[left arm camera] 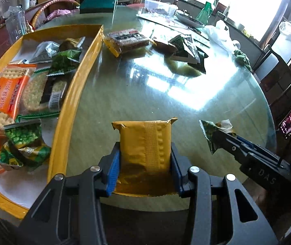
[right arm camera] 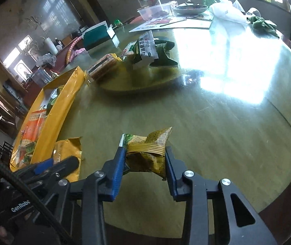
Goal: Organize snacks
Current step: 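Carry both packs into the yellow tray and open both tools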
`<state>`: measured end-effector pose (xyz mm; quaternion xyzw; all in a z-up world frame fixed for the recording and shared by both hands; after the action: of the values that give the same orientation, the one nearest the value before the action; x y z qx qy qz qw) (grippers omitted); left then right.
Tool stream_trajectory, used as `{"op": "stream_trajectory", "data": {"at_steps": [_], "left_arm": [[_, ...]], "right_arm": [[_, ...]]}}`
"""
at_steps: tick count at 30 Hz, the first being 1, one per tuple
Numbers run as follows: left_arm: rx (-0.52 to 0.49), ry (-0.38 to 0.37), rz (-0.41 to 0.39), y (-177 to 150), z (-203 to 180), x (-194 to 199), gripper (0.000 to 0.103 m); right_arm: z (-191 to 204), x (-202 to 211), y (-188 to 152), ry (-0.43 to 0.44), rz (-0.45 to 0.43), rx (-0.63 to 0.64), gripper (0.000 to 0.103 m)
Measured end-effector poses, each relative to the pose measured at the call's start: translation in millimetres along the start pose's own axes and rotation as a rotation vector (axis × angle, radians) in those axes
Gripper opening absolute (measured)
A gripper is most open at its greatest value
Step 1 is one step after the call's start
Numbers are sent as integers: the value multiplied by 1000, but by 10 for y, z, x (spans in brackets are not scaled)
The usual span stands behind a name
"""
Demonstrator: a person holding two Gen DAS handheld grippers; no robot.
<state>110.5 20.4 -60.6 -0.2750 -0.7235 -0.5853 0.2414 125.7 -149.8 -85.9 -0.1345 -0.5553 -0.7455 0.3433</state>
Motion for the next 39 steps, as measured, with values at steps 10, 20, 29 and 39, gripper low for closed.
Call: {"op": "stream_trajectory", "data": {"at_steps": [10, 20, 29, 39], "left_arm": [[63, -69, -64, 111, 72, 351, 46], [147, 22, -220, 208, 651, 945, 45], [246, 158, -271, 326, 1407, 1131, 45], [322, 238, -269, 311, 1910, 1095, 46]], "right_arm": [[335, 182, 64, 97, -73, 29, 37], [896, 245, 65, 234, -83, 120, 37], [1478, 111, 41, 349, -57, 189, 37], [1941, -240, 21, 376, -7, 238, 37]]}}
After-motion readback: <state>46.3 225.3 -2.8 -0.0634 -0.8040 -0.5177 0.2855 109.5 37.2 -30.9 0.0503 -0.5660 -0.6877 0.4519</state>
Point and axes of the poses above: each gripper's, at about its wrist camera, not at the fingertips, and x roughly against the way its jaws point, z to its left, y to its top, the point moved 2 cm from there along -x, roughly the way its jaws point, and after that the axes turned 15 degrees about -z, right-handed, at the moved point
